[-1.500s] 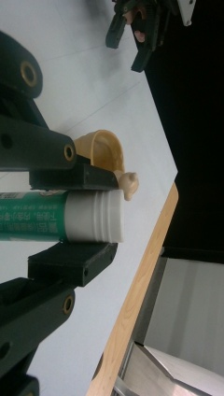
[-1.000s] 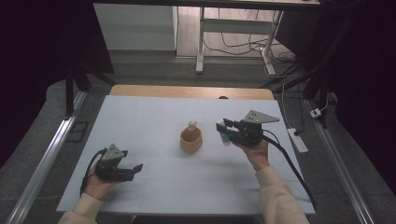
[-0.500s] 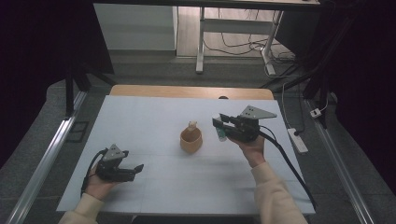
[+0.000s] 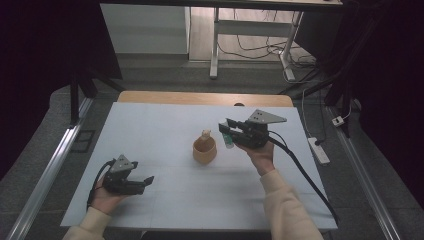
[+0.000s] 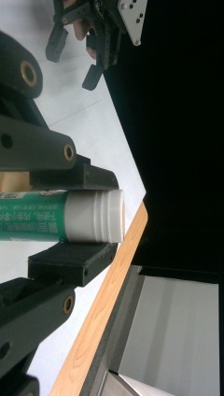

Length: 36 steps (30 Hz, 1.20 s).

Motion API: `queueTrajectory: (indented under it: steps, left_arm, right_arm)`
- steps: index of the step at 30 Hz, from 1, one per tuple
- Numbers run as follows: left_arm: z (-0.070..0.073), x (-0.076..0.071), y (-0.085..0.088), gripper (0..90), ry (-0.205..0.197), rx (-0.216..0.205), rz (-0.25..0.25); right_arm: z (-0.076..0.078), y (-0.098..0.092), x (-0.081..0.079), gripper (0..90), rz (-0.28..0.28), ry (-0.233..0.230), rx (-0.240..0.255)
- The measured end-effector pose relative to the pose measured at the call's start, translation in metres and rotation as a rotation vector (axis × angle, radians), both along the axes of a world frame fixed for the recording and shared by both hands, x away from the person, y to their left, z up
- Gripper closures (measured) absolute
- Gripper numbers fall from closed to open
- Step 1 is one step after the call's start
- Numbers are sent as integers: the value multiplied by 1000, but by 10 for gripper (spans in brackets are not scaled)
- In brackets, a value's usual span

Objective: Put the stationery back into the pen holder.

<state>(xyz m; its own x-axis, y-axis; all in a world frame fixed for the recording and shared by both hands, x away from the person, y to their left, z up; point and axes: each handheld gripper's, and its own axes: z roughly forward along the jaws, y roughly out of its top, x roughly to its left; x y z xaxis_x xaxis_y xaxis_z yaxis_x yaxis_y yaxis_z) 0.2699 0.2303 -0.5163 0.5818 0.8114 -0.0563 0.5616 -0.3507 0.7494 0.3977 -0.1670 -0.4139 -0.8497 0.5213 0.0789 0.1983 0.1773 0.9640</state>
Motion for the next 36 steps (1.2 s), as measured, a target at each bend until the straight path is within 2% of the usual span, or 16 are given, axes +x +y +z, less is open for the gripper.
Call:
queueTrajectory:
  steps: [12, 20, 24, 30, 36]
  left_arm:
    - [0, 0, 0, 171, 0, -2, -5]
    - [0, 0, -1, 171, 1, 1, -10]
    - [0, 0, -1, 172, 1, -3, -8]
    - [-1, 1, -2, 171, 4, -1, -13]
    - [-1, 1, -1, 171, 4, -3, -11]
  right_arm:
    - [-4, 22, 7, 656, 20, 10, -14]
    - [-6, 33, 11, 656, 42, 9, 2]
    - [-7, 41, 12, 655, 51, 3, -10]
    - [-9, 50, 16, 655, 45, 18, 6]
    - [-12, 63, 19, 654, 64, 11, 3]
